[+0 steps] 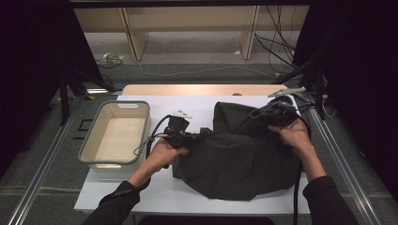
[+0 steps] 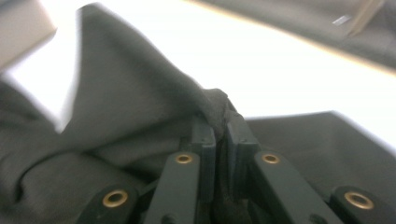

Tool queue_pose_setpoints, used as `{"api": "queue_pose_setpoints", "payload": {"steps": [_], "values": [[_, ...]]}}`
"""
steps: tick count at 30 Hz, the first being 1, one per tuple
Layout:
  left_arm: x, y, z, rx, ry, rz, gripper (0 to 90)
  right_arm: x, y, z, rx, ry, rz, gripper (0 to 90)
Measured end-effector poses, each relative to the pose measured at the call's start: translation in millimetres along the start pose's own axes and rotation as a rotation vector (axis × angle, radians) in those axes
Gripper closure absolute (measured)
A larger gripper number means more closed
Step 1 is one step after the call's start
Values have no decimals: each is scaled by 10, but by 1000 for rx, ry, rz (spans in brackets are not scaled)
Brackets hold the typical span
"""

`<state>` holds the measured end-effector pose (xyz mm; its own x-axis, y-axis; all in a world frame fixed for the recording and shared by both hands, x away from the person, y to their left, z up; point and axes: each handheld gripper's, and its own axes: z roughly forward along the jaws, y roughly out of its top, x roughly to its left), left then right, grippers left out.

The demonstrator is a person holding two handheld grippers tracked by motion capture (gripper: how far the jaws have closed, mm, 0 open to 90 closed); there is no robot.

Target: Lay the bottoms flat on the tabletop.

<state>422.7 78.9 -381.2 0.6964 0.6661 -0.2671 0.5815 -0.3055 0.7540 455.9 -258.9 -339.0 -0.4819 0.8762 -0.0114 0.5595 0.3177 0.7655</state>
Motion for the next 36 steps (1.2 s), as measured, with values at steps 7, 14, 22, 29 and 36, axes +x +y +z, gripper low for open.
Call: {"api": "queue_pose_setpoints", "payload": {"steps": [7, 14, 22, 29, 36], "values": [[195, 115, -363, -121, 52, -55, 863, -309, 219, -365, -162, -117, 112, 851], [443, -40, -325, -83, 78, -124, 856, -455, 77, -339, -158, -147, 174, 842], [383, -19, -295, -87, 68, -113, 845, -546, 27, -230, -138, -155, 210, 691], [443, -204, -61, 100, 56, -113, 502, -628, -147, -213, -73, -127, 235, 395], [491, -171, -81, 71, 77, -161, 349, -749, -434, -316, -80, -102, 255, 356]]}}
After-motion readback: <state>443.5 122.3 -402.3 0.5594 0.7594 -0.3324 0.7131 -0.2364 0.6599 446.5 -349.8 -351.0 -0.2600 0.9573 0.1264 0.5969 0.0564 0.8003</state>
